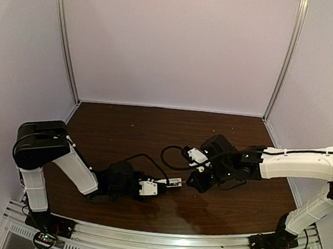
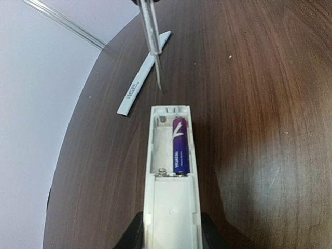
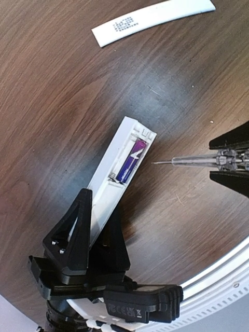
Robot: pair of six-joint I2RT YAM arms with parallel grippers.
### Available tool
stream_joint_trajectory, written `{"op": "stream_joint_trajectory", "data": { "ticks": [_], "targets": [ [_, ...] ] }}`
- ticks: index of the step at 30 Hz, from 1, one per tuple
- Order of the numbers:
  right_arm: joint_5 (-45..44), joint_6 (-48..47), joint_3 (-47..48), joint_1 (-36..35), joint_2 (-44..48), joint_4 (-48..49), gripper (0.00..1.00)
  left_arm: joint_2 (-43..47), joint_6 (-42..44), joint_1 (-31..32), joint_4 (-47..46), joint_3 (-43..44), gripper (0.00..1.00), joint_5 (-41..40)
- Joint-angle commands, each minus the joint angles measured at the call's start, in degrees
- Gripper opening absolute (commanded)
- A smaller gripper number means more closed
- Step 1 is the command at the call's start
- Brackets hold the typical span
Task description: Unload the batteries from the remote control
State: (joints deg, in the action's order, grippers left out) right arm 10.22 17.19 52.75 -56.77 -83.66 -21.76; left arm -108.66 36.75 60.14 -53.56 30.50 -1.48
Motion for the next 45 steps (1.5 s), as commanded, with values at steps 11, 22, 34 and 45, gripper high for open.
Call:
{"op": "stream_joint_trajectory", "data": {
  "ticks": [11, 22, 34, 45],
  "targets": [
    [-1.17, -24.76, 17.40, -0.19, -11.47, -22.34, 0.00, -0.74, 0.67, -0.29, -0.59, 0.79, 0.00, 1.21],
    [-0.71, -31.17, 25.61, 0.70, -18.00, -28.50, 0.00, -0.94, 1.66, -0.29, -0.15, 0.61, 0.00, 1.48],
    [-2.82, -33.56, 27.89, 2.34, -18.07, -27.96, 0.00, -0.78, 1.74, -0.29, 0.34, 0.70, 0.00, 3.35],
    [-4.34, -34.84, 29.96, 2.45, -20.91, -28.97, 0.00, -0.61, 1.74, -0.30, 0.74, 0.70, 0.00, 3.71]
  ]
}}
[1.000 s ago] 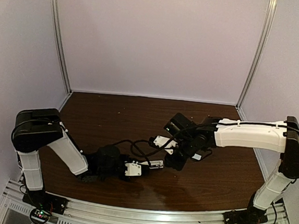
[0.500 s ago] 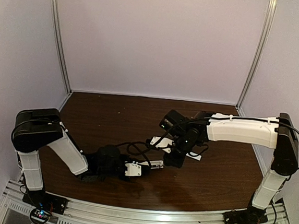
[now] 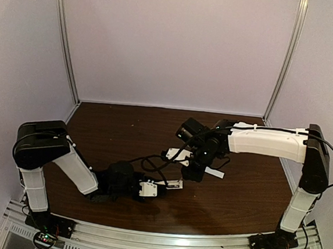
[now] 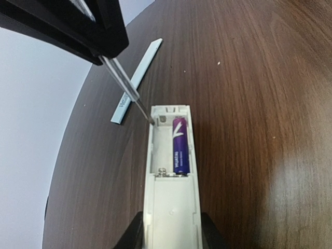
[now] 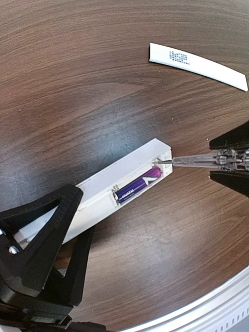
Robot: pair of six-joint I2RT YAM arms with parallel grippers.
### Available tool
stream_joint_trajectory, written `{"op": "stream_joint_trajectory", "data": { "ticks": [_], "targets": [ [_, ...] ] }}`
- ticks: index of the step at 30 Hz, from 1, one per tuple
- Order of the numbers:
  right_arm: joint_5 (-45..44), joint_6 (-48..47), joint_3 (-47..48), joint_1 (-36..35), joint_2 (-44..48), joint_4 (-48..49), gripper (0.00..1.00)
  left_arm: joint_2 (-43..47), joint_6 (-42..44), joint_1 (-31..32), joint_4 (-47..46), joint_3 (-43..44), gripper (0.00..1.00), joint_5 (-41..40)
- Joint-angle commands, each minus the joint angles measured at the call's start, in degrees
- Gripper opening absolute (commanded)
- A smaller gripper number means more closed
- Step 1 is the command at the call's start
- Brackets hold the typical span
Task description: Unload the batteries from the remote control
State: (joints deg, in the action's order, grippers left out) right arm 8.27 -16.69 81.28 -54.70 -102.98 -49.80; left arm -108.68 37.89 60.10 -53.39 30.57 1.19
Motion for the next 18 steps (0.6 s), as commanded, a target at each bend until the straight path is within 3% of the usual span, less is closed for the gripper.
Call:
{"op": "stream_joint_trajectory", "data": {
  "ticks": [1, 18],
  "targets": [
    [-2.73, -0.96, 1.51, 0.38, -1.76, -0.83, 0.00, -0.59, 0.63, -0.24, 0.52, 0.63, 0.00, 1.07],
    [-2.24, -1.36, 3.50, -0.71, -3.11, -2.58, 0.00, -0.65, 0.87, -0.24, 0.43, 0.55, 0.00, 0.98]
  ]
}}
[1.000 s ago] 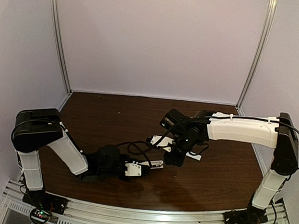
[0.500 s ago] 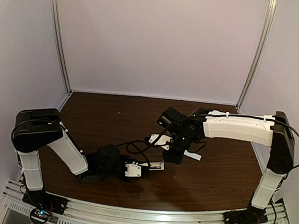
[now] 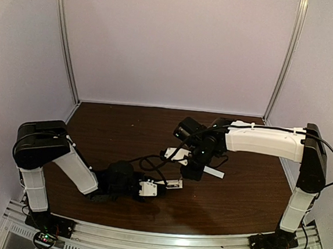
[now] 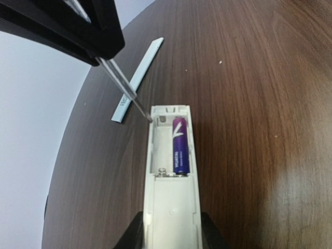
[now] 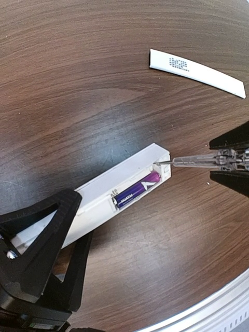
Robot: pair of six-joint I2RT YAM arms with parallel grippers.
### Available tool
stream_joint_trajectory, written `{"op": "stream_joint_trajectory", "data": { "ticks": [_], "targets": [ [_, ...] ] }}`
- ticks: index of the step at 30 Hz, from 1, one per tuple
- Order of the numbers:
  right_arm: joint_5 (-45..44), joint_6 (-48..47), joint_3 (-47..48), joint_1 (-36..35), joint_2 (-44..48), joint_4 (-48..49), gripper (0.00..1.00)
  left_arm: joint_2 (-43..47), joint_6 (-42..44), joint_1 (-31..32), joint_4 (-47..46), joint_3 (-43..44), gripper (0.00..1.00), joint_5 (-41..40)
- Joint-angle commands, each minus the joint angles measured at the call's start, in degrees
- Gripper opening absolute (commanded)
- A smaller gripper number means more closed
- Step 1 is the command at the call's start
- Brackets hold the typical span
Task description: Unload the batteries from the remote control
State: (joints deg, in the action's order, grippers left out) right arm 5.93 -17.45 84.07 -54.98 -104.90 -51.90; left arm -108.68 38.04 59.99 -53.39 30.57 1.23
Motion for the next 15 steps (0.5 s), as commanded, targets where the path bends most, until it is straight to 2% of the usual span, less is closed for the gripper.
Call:
{"op": "stream_joint_trajectory", "data": {
  "ticks": [1, 15],
  "targets": [
    [0.75, -0.79, 0.47, -0.60, -1.26, -0.48, 0.00, -0.61, 0.72, -0.19, 0.41, 0.55, 0.00, 0.83],
    [3.48, -1.36, 0.56, -0.69, -3.68, -1.53, 0.00, -1.18, 1.05, -0.15, 0.39, 0.72, 0.00, -0.18]
  ]
}}
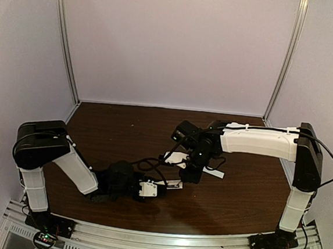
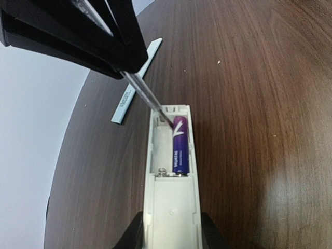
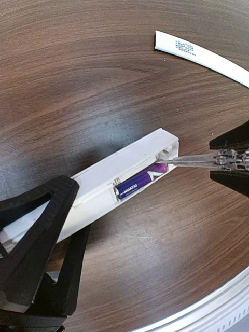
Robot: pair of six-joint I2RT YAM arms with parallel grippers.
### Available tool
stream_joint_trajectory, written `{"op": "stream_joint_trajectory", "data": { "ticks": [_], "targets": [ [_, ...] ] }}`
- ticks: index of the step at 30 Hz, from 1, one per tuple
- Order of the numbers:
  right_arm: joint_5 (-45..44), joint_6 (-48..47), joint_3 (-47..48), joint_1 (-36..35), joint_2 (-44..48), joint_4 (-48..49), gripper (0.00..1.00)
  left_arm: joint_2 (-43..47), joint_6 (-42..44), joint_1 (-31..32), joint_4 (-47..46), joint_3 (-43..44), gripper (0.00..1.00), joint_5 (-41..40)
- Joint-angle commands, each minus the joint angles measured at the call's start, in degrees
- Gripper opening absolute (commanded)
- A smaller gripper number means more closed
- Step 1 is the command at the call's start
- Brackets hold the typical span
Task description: Unload the batteries from the remote control
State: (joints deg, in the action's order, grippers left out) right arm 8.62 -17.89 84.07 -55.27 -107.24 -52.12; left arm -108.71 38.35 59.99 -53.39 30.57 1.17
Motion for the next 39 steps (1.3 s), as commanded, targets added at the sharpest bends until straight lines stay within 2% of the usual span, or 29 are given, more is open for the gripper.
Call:
{"op": "stream_joint_trajectory", "data": {
  "ticks": [1, 27, 39],
  "targets": [
    [0.80, -1.02, 0.69, -0.37, -1.51, -1.40, 0.00, -1.22, 0.76, -0.18, 0.39, 0.72, 0.00, -0.16],
    [-0.12, 0.01, 1.46, -0.37, -1.79, -0.88, 0.00, -1.24, 0.68, -0.13, 0.17, 0.68, 0.00, -0.03],
    [-5.77, 4.50, 0.04, 0.62, 5.82, 3.15, 0.00, -1.19, -0.56, -0.22, -2.37, 0.37, 0.00, -2.18]
  ]
}}
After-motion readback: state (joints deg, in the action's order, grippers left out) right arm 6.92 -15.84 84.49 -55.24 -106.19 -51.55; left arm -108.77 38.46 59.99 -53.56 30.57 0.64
